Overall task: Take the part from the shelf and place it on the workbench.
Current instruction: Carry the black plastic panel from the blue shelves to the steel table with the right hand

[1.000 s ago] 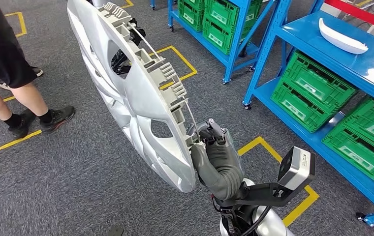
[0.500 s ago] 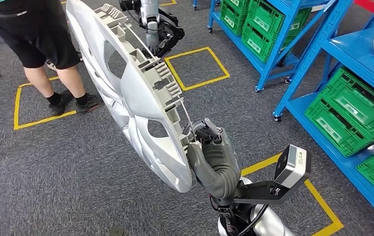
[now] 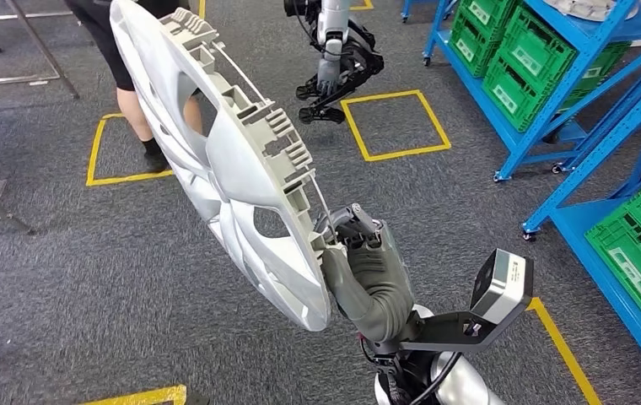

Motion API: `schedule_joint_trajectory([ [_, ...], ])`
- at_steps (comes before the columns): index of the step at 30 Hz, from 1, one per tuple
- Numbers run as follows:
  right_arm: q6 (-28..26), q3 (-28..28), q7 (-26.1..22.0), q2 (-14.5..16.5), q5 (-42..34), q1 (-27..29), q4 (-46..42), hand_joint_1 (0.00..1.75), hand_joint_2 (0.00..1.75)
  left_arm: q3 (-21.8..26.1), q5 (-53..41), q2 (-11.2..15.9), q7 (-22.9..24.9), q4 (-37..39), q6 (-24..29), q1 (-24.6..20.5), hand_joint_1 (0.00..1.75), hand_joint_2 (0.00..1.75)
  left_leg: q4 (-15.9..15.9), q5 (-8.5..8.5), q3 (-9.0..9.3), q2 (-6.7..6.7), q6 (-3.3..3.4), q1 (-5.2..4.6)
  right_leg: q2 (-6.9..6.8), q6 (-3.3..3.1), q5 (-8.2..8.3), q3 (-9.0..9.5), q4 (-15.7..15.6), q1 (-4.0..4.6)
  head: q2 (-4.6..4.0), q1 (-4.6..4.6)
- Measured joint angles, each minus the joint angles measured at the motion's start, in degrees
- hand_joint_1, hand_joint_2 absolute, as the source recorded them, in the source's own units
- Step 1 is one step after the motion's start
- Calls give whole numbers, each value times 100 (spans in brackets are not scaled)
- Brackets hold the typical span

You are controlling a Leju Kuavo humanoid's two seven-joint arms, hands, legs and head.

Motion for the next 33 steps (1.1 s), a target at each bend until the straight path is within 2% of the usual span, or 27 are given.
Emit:
schedule_joint_trajectory([
  [2,1,1,1,-1,0,-6,1,175,175,0,6,0,-16,0,-6,12,0,175,-15,25,-37,-127,-76,29,-75,-8,-21,38,-81,11,0,7],
  [3,1,0,2,1,0,-10,2,175,175,0,10,3,-19,0,-9,24,0,175,-7,12,-48,-109,-109,25,-146,-28,-10,65,-116,6,0,7],
  [5,-1,-1,1,5,0,-20,3,175,175,0,17,8,-21,0,-11,24,0,175,243,-153,-154,166,-169,-1,-308,-84,10,143,-202,-17,0,-29],
  [6,-1,-2,-1,7,0,-24,4,175,175,0,18,10,-20,0,-11,15,0,175,546,-311,-292,370,-196,-3,-398,-104,8,175,-221,-15,0,-50],
  [7,-1,-3,-2,8,0,-27,5,175,175,0,19,10,-20,0,-11,3,0,175,912,-473,-465,511,-226,7,-487,-117,-1,193,-227,-11,0,-71],
  [8,-1,-3,-2,8,0,-28,8,175,175,0,21,10,-20,0,-11,-2,0,175,1238,-590,-624,580,-251,25,-577,-119,-12,203,-226,-7,0,-73],
  [9,-1,-2,-1,8,0,-27,10,175,175,0,26,10,-20,0,-10,1,0,175,1422,-621,-717,609,-271,43,-660,-115,-25,211,-225,-7,0,-77],
  [10,-1,-1,0,8,0,-26,13,175,175,0,31,10,-20,0,-10,7,0,175,1396,-550,-705,626,-284,58,-736,-105,-37,221,-223,-9,0,-78],
  [11,-1,1,1,8,0,-25,15,175,175,0,35,11,-20,0,-8,12,0,175,1148,-387,-577,663,-291,68,-807,-88,-54,237,-220,-11,0,-78],
  [13,-1,2,1,8,0,-26,15,175,175,0,38,13,-20,0,-3,7,0,175,402,-64,-184,899,-281,47,-939,-37,-103,285,-211,2,0,-81],
  [14,-1,1,0,8,0,-28,15,175,175,0,39,11,-20,-1,-1,-2,0,175,126,18,-36,1012,-241,24,-995,-5,-127,304,-205,18,0,-82],
  [15,-1,0,0,8,0,-29,15,175,175,0,42,11,-21,-1,2,-7,0,175,-12,32,32,1084,-197,-2,-1048,25,-146,318,-200,34,0,-78],
  [16,-1,-1,-1,8,0,-32,15,175,175,1,48,13,-21,-1,9,-7,0,175,-32,10,34,1078,-144,-30,-1101,53,-156,326,-200,46,0,-73],
  [17,-1,-1,-1,8,0,-34,16,175,175,1,56,17,-21,-1,19,0,0,175,-37,12,27,1010,-90,-32,-1157,82,-167,338,-204,40,0,-67],
  [18,0,0,0,8,0,-38,16,175,175,2,64,21,-22,0,29,11,0,175,-46,16,23,947,-52,-29,-1138,113,-199,348,-193,26,0,-58],
  [20,3,-1,-4,8,-3,-44,17,175,175,4,75,26,-22,0,44,17,0,175,-63,27,28,822,23,-9,-873,152,-385,251,55,-6,0,-38],
  [21,5,-1,-7,8,-9,-46,18,175,175,5,78,25,-23,-1,46,11,0,175,-67,29,32,760,50,-1,-683,156,-547,104,358,-16,0,-16],
  [22,9,-1,-9,8,-20,-43,21,175,175,6,79,25,-24,-1,48,2,0,175,-65,27,32,693,70,-6,-556,150,-718,-102,755,-16,0,2],
  [23,13,-1,-10,8,-34,-41,27,175,175,7,84,24,-25,-1,50,-3,0,175,-62,24,33,619,82,-15,-501,141,-847,-321,1150,-11,0,18],
  [24,20,0,-12,8,-51,-38,35,175,175,7,89,25,-26,-1,51,-4,0,175,-56,20,35,537,91,-27,-482,129,-881,-490,1415,-4,0,25],
  [25,26,1,-14,8,-68,-37,46,175,175,9,94,26,-27,-1,52,-3,0,175,-48,17,37,451,96,-37,-469,109,-798,-569,1476,2,0,26],
  [26,32,1,-17,8,-81,-36,54,175,175,10,98,27,-27,-1,53,-3,0,175,-38,12,41,361,98,-43,-441,84,-608,-543,1310,8,0,26],
  [27,39,0,-20,8,-92,-37,60,175,175,13,99,27,-27,-1,53,-5,0,175,-26,6,44,272,95,-44,-369,56,-355,-433,972,13,0,26],
  [28,46,-1,-23,8,-101,-39,65,175,175,14,99,25,-27,-2,54,-8,0,175,-15,0,40,190,84,-43,-225,26,-145,-297,607,12,0,24],
  [29,54,-1,-28,8,-105,-42,68,175,175,15,99,23,-27,-2,54,-13,0,175,1,-3,26,112,66,-38,-97,8,-5,-177,287,7,0,19],
  [31,72,0,-40,9,-111,-49,78,175,175,17,99,21,-27,-2,55,-10,0,175,12,10,-25,-20,6,-8,36,-6,38,-60,-11,16,0,22],
  [33,83,1,-47,11,-111,-54,82,175,175,17,99,23,-27,-2,56,11,0,175,3,22,-55,-107,-61,20,-82,-26,30,-14,-95,23,0,33],
])
